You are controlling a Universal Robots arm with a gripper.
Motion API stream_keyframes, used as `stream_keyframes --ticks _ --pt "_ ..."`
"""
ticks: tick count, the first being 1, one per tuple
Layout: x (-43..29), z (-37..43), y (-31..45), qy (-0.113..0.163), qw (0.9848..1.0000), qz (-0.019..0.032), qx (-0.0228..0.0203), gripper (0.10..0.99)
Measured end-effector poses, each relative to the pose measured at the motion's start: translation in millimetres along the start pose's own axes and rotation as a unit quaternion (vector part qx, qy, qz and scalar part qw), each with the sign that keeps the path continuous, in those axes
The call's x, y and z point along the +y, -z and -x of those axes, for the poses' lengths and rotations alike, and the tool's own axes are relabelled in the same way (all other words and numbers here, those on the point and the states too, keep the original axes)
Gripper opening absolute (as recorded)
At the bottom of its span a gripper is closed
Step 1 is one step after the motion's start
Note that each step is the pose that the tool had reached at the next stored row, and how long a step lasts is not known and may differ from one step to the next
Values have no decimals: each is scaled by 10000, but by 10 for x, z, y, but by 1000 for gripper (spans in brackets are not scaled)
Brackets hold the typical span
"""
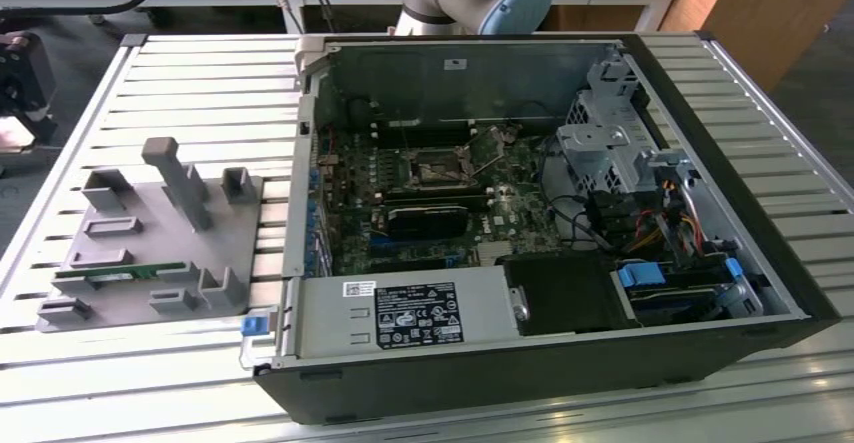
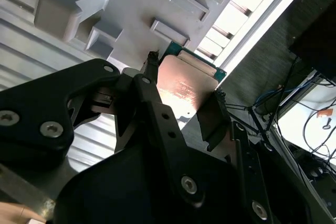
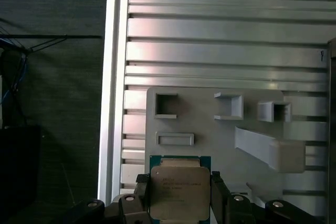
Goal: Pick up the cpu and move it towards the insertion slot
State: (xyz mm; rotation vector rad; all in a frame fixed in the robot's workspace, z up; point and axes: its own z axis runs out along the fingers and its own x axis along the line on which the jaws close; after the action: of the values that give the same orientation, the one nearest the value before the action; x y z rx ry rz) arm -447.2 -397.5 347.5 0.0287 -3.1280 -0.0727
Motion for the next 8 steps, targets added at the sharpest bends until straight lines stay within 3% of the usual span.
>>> stream_keyframes --ticks 8 --pt "7 -1 49 0 10000 0 -1 545"
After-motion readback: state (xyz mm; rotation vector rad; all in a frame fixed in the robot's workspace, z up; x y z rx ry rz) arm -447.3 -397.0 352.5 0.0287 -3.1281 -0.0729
